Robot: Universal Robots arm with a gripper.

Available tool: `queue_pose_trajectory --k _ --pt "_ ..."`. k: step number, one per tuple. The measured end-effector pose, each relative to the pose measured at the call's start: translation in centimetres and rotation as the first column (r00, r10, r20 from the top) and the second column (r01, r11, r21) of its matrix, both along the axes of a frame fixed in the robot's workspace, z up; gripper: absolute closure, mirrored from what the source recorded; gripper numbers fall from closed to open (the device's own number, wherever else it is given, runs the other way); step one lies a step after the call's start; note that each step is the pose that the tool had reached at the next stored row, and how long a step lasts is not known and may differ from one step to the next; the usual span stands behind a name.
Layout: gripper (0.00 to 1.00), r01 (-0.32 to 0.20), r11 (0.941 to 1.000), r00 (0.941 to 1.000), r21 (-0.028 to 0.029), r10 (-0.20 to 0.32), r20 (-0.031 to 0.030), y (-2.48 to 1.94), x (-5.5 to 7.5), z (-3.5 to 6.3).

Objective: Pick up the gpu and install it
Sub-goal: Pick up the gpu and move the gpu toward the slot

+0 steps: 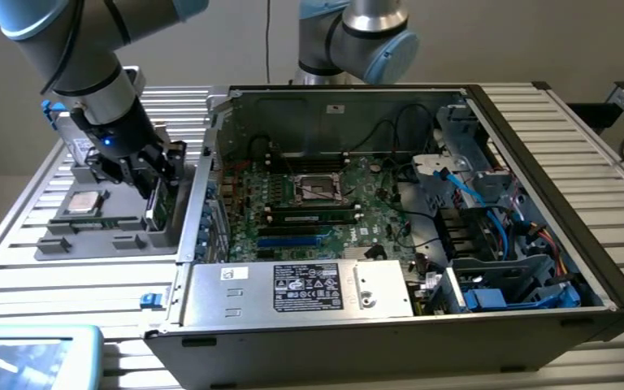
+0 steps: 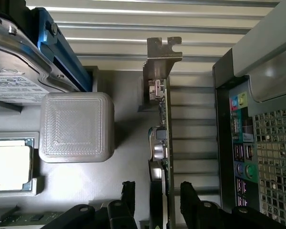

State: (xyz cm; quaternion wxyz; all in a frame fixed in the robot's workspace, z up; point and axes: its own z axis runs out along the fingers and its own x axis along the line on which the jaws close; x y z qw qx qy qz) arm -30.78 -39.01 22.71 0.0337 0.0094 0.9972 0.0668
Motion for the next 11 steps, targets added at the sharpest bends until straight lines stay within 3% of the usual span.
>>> queue_pose_trajectory --k 2,5,6,11 --pt "0.57 0.0 1.0 1.0 0.0 0.0 0.0 0.0 0.01 -0.05" --pt "0.63 -0.002 1.0 1.0 -0.0001 0.002 0.0 0.01 0.01 -0.07" --pt "0.72 -0.002 1.0 1.0 -0.0001 0.002 0.0001 0.01 0.01 -0.07" --pt "0.72 -0.002 1.0 1.0 -0.0001 0.002 0.0004 0.01 0.0 -0.08"
